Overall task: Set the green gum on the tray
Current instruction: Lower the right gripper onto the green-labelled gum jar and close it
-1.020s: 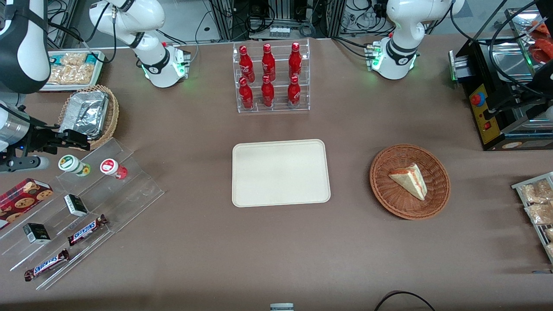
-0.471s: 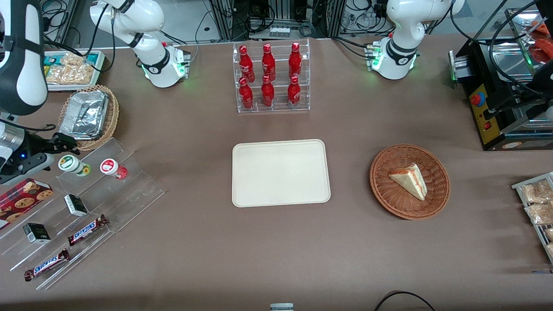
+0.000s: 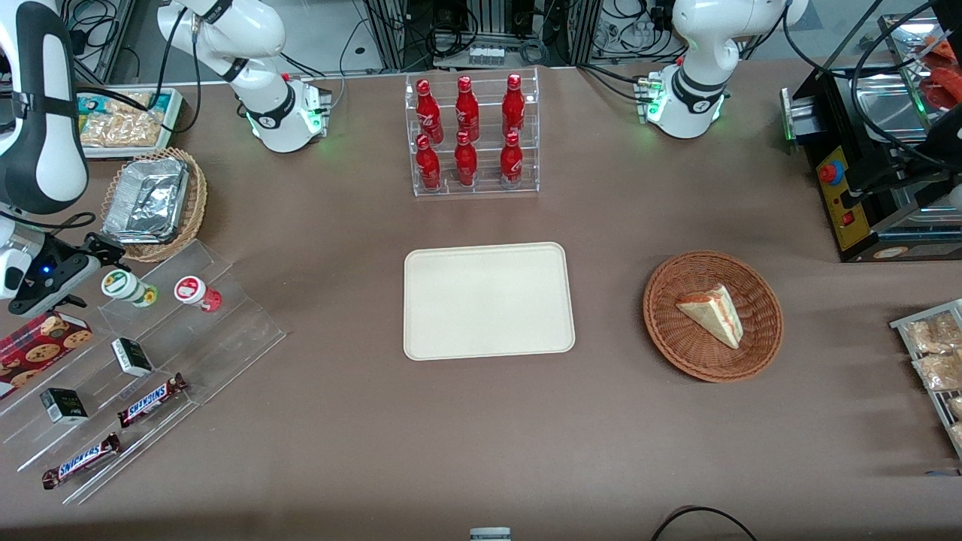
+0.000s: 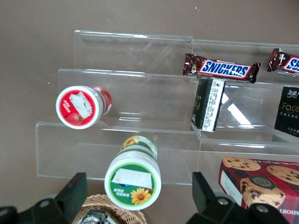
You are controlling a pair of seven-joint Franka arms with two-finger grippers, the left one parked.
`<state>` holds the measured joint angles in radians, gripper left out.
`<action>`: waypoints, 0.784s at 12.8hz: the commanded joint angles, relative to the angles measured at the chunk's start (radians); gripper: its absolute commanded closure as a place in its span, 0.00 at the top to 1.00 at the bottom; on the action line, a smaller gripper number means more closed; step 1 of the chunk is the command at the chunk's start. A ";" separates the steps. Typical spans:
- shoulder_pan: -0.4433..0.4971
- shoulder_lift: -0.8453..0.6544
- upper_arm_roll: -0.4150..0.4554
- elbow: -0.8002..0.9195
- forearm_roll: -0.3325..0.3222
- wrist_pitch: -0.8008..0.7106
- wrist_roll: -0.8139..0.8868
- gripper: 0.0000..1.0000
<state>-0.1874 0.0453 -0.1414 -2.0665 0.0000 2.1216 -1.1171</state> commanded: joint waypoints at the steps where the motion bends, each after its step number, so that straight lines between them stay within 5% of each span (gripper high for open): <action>1: -0.012 -0.009 0.003 -0.041 0.028 0.055 -0.030 1.00; 6: -0.014 -0.009 0.003 -0.096 0.029 0.118 -0.032 1.00; 7: -0.014 -0.007 0.003 -0.101 0.029 0.129 -0.033 0.93; 10: -0.014 -0.009 0.003 -0.103 0.029 0.132 -0.047 0.03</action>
<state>-0.1903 0.0469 -0.1414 -2.1532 0.0061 2.2267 -1.1308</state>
